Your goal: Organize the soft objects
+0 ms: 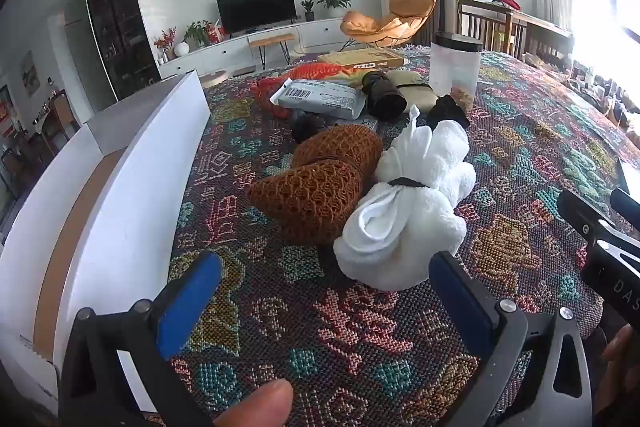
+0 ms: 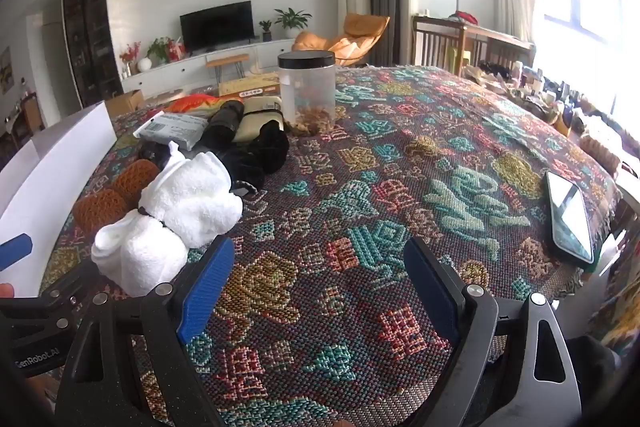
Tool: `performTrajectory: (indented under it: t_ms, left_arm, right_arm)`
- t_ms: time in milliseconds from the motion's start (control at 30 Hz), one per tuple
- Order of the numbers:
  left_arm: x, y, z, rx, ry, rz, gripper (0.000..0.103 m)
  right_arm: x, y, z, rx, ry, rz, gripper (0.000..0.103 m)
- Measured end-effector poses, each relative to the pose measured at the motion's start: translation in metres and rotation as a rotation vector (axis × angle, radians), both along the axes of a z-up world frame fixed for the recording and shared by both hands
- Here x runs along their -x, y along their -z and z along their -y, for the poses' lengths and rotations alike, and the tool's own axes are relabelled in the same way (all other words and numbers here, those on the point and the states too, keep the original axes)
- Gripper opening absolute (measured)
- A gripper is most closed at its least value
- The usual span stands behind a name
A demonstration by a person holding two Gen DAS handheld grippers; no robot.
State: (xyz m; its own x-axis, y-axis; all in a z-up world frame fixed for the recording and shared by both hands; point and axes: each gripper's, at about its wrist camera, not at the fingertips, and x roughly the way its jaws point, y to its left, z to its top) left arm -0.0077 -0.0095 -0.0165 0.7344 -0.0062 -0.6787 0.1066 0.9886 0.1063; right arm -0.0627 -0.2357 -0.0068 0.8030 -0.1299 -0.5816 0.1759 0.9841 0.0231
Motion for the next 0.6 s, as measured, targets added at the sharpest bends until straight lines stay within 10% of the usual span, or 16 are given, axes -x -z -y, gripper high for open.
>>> performTrajectory:
  t_ms: [600]
  left_arm:
    - [0.0018, 0.0018, 0.0002, -0.011, 0.005, -0.005, 0.103]
  right_arm:
    - [0.0, -0.0001, 0.0, 0.003, 0.0, -0.001, 0.089]
